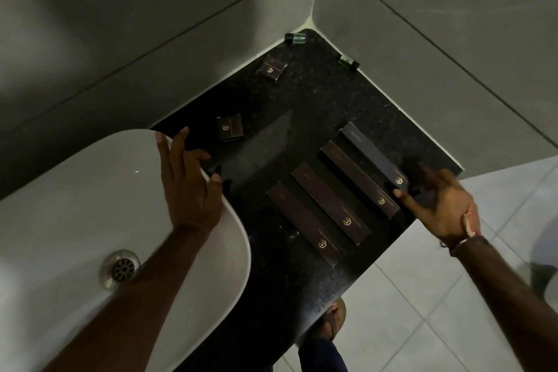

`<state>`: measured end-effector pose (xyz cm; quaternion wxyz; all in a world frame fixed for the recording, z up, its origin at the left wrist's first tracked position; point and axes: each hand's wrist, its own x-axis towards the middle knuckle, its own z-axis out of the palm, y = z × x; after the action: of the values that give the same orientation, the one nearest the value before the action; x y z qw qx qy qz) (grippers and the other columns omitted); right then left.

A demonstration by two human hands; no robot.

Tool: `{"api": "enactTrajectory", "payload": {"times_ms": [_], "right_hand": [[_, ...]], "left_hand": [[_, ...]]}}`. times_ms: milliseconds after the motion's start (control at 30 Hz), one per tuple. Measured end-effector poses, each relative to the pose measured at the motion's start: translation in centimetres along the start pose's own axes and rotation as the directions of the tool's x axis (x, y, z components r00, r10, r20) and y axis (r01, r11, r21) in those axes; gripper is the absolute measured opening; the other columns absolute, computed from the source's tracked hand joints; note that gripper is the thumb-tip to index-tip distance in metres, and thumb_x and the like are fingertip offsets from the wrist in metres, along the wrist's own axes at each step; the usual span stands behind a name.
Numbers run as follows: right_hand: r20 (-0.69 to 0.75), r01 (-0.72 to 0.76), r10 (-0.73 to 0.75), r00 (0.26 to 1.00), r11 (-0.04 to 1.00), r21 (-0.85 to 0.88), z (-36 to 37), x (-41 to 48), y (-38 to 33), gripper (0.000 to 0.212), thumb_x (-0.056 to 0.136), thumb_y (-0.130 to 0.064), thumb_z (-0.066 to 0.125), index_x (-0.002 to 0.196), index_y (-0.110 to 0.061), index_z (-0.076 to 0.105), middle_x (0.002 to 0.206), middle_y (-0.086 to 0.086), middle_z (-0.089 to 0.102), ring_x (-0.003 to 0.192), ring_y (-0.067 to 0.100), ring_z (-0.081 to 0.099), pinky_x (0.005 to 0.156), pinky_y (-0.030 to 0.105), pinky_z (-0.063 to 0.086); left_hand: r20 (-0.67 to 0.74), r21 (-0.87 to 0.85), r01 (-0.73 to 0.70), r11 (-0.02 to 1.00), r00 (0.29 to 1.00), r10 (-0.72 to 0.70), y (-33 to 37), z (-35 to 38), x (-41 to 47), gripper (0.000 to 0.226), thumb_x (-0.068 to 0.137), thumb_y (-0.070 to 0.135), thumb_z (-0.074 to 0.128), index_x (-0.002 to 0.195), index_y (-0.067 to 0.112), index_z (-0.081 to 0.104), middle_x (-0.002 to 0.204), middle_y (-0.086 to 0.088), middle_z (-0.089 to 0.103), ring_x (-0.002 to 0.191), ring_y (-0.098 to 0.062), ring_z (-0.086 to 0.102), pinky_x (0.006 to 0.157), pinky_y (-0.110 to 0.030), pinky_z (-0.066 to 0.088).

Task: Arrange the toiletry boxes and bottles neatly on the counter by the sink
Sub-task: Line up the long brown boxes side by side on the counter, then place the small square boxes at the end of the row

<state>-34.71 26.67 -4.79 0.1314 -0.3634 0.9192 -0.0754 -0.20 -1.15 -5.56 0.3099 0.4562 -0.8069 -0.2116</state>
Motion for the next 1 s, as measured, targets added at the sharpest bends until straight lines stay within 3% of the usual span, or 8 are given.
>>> {"api": "enactTrajectory", "payload": {"times_ms": [100,200,367,533,700,800,900,1000], "right_hand": [[-0.155,0.004,0.01,0.988,0.996,0.087,-1.0,0.7,-1.5,0.077,0.084,-0.068,0.051,0.147,-0.024,0.045,0.129,0.011,0.054,0.103,0.032,0.06,0.07,0.032,0.049],[-0.157,0.188,-0.172,0.973,0.978,0.095,-0.8,2.7,-6.5,0.064,0.092,-0.053,0.052,0.149,-0.027,0.041,0.134,0.007,0.05,0.115,0.027,0.054,0.078,0.039,0.051],[0.082,0.587,-0.588,0.805,0.809,0.038,1.2,8.8,-20.2,0.06,0.095,-0.044,0.048,0.152,-0.03,0.038,0.152,0.003,0.038,0.134,0.024,0.042,0.101,0.04,0.047],[0.332,0.697,-0.645,0.689,0.715,-0.058,3.0,13.5,-31.3,0.067,0.089,-0.047,0.062,0.149,-0.026,0.044,0.147,0.011,0.044,0.129,0.032,0.049,0.099,0.046,0.048],[0.175,0.522,-0.492,0.853,0.805,-0.281,4.4,13.9,-33.8,0.088,0.07,-0.085,0.054,0.117,-0.011,0.061,0.12,0.016,0.06,0.101,0.036,0.063,0.073,0.037,0.044],[0.123,0.428,-0.41,0.904,0.853,-0.3,5.3,13.7,-34.5,0.103,0.067,-0.094,0.042,0.123,-0.009,0.055,0.105,0.014,0.066,0.093,0.033,0.066,0.07,0.037,0.046],[0.178,0.4,-0.362,0.915,0.869,-0.291,5.6,14.0,-35.9,0.102,0.074,-0.088,0.044,0.137,-0.007,0.046,0.117,0.016,0.065,0.103,0.035,0.065,0.07,0.036,0.043],[0.298,0.524,-0.447,0.843,0.807,-0.272,5.9,14.1,-37.0,0.085,0.08,-0.075,0.055,0.135,-0.009,0.05,0.125,0.018,0.063,0.11,0.037,0.063,0.074,0.037,0.043]], "left_hand": [[0.012,-0.008,0.017,1.0,1.0,-0.017,0.0,0.1,0.0,0.034,0.085,0.03,0.051,0.116,0.016,0.05,0.169,-0.006,0.026,0.161,-0.022,-0.003,0.127,-0.02,0.001],[0.005,-0.019,0.022,1.0,1.0,-0.022,0.0,0.2,0.1,0.035,0.083,0.03,0.052,0.115,0.016,0.05,0.169,-0.006,0.025,0.161,-0.024,-0.002,0.127,-0.02,0.001],[0.009,-0.052,0.014,0.999,1.0,-0.014,-0.2,0.3,0.1,0.034,0.084,0.031,0.051,0.115,0.017,0.05,0.169,-0.009,0.026,0.162,-0.03,0.0,0.128,-0.031,0.009],[-0.012,-0.075,-0.025,0.997,1.0,0.024,-0.3,0.4,0.2,0.035,0.089,0.039,0.046,0.113,0.013,0.053,0.166,-0.014,0.03,0.161,-0.035,0.003,0.128,-0.029,0.008],[0.011,-0.096,0.008,0.995,1.0,-0.007,-0.2,0.4,0.1,0.039,0.081,0.033,0.052,0.114,0.013,0.053,0.167,-0.012,0.029,0.161,-0.034,0.003,0.128,-0.033,0.009],[0.016,-0.099,0.006,0.995,1.0,-0.004,-0.1,0.3,0.2,0.042,0.079,0.033,0.053,0.113,0.007,0.057,0.166,-0.014,0.031,0.16,-0.037,0.005,0.128,-0.037,0.011],[0.007,-0.098,-0.009,0.995,1.0,0.009,0.0,0.3,0.2,0.045,0.08,0.034,0.051,0.112,0.003,0.059,0.164,-0.018,0.034,0.159,-0.043,0.009,0.127,-0.052,0.02],[0.018,-0.096,-0.009,0.995,1.0,0.011,-0.1,0.3,0.2,0.043,0.079,0.034,0.052,0.111,0.006,0.059,0.165,-0.016,0.033,0.159,-0.042,0.009,0.122,-0.062,0.024]]}}
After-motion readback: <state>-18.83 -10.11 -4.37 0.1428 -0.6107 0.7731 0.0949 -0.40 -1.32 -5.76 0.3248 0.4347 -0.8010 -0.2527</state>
